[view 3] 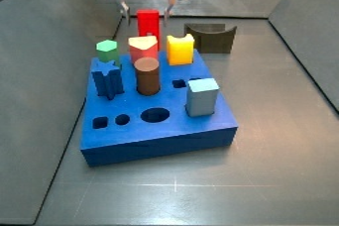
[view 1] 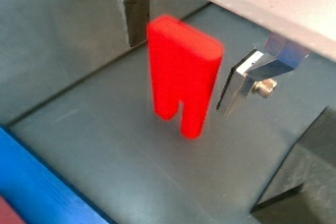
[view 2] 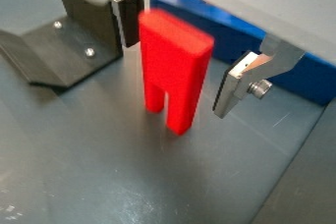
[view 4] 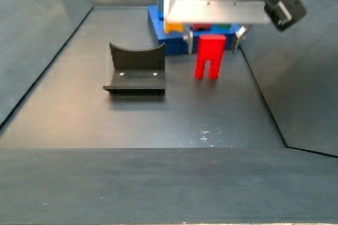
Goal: Pick up the square-circle object. Move up. Rotate the square-circle object. Move to above the board. Insert the square-circle object.
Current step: Rotate the square-circle object, then move to above the board.
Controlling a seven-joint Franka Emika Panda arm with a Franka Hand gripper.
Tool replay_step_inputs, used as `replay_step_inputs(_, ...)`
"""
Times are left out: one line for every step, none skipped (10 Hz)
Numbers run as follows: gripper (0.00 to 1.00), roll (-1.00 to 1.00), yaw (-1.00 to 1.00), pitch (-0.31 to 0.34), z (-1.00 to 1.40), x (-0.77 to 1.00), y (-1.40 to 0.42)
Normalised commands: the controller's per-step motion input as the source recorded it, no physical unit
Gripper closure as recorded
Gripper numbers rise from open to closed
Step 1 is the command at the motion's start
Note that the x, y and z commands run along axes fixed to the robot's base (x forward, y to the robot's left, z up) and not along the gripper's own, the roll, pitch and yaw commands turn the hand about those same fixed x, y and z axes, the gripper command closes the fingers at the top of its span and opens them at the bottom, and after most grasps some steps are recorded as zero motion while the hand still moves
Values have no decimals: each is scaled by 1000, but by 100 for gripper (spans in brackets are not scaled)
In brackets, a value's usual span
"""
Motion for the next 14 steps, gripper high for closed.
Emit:
replay_step_inputs(0,37,27,-20,-213,42,7)
replay_step_inputs(100,43,24,-17,0,0,0)
replay_step_inputs(100,-73,276,-1,1000,145,-290)
replay_step_inputs(100,-73,262,19,1000,138,-288)
replay_step_inputs(100,-69,220,41,1000,131,-273)
replay_step_inputs(100,-67,123,71,1000,121,-244)
replay_step_inputs(100,-68,95,79,1000,120,-238)
replay_step_inputs(100,-69,69,88,1000,115,-224)
replay_step_inputs(100,-71,50,87,1000,110,-212)
replay_step_inputs(100,-73,40,86,1000,105,-203)
replay_step_inputs(100,-72,36,81,1000,99,-191)
replay_step_inputs(100,-61,35,80,1000,94,-176)
replay_step_inputs(100,-53,33,85,1000,89,-169)
replay_step_inputs(100,-40,33,88,1000,82,-151)
